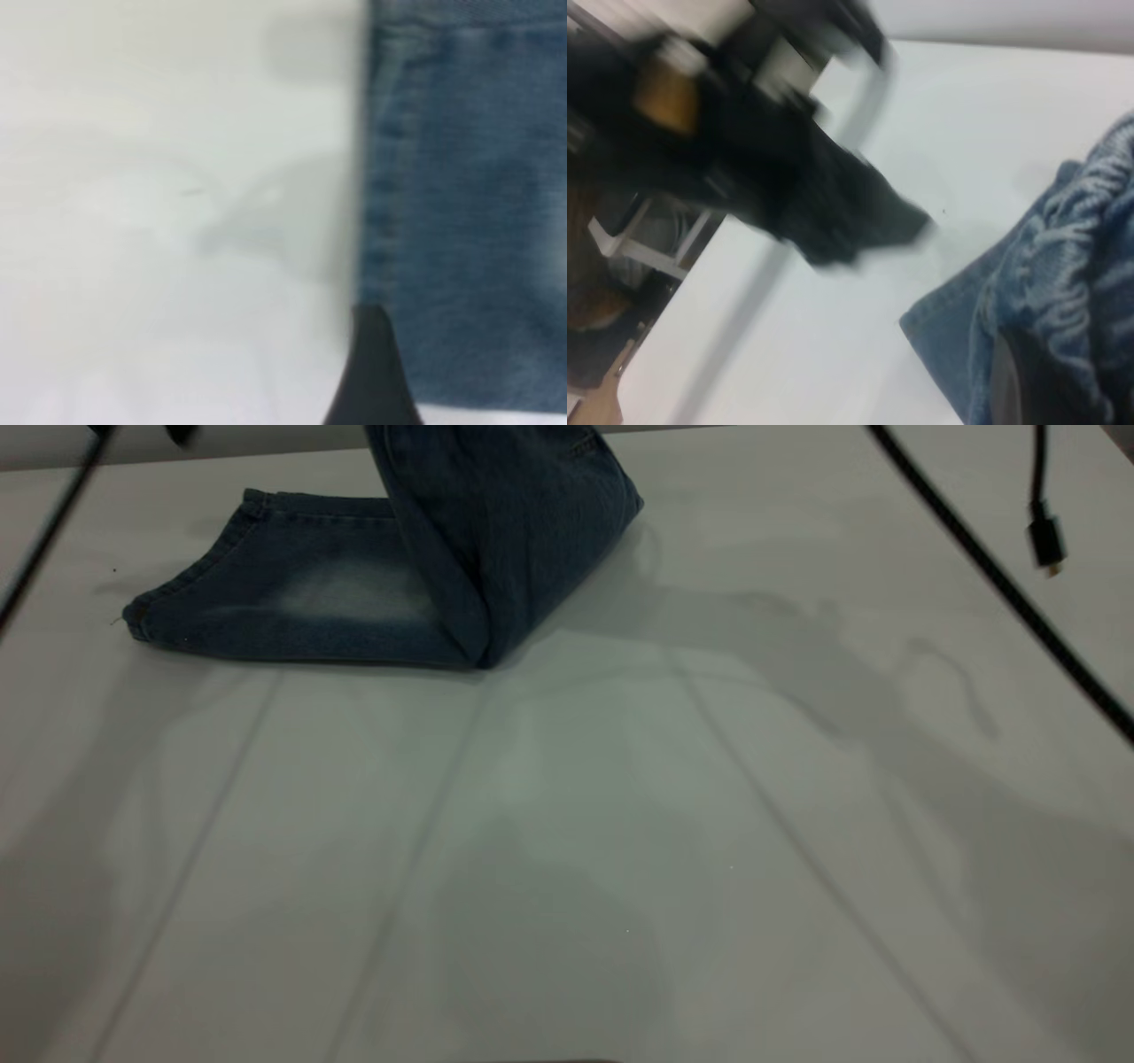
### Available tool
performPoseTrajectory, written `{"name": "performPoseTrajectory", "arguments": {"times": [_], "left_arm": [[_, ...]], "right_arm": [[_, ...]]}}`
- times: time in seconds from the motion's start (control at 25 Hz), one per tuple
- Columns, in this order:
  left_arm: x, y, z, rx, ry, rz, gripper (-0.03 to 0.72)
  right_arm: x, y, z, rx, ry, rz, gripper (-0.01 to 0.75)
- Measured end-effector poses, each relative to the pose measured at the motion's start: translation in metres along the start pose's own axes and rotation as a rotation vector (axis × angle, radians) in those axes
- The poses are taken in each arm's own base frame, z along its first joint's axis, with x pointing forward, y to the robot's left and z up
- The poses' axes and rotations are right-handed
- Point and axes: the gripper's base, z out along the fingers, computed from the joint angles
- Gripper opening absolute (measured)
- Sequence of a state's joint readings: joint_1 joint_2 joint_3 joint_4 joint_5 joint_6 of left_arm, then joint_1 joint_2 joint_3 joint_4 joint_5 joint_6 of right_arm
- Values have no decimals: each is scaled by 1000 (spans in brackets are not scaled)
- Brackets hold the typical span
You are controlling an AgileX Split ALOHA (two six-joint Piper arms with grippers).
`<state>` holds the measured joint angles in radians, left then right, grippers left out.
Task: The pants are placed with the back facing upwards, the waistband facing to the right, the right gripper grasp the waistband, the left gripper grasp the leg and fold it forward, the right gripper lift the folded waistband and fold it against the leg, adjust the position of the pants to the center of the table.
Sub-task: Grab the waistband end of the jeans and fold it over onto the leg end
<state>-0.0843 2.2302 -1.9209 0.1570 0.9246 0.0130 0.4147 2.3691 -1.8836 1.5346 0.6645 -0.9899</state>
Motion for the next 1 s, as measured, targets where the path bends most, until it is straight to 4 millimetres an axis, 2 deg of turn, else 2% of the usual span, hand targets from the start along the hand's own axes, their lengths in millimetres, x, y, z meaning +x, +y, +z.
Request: {"name": "performPoseTrajectory", "arguments": {"times": [0.28, 0.44, 0.56, 0.64, 0.76, 0.92, 1.0], "left_arm": [[-22, 12, -41, -38, -65, -75, 485], [-26, 13, -48, -34, -88, -83, 485], [-27, 12, -48, -26, -90, -87, 485], [-27, 12, -48, -19, -90, -91, 485], [-27, 11, -48, -6, -90, -99, 485], [-27, 9, -48, 9, -87, -106, 485], [-26, 8, -48, 20, -77, -103, 485]], "right_arm": [[25, -7, 27, -43, -22, -2, 60], [46, -7, 45, -62, -4, -11, 69], [59, -5, 55, -71, 23, 1, 115], [67, -4, 60, -75, 38, 15, 191], [73, 1, 64, -83, 53, 44, 355], [69, 7, 66, -97, 48, 140, 587], [65, 9, 65, -111, 44, 153, 652]]}}
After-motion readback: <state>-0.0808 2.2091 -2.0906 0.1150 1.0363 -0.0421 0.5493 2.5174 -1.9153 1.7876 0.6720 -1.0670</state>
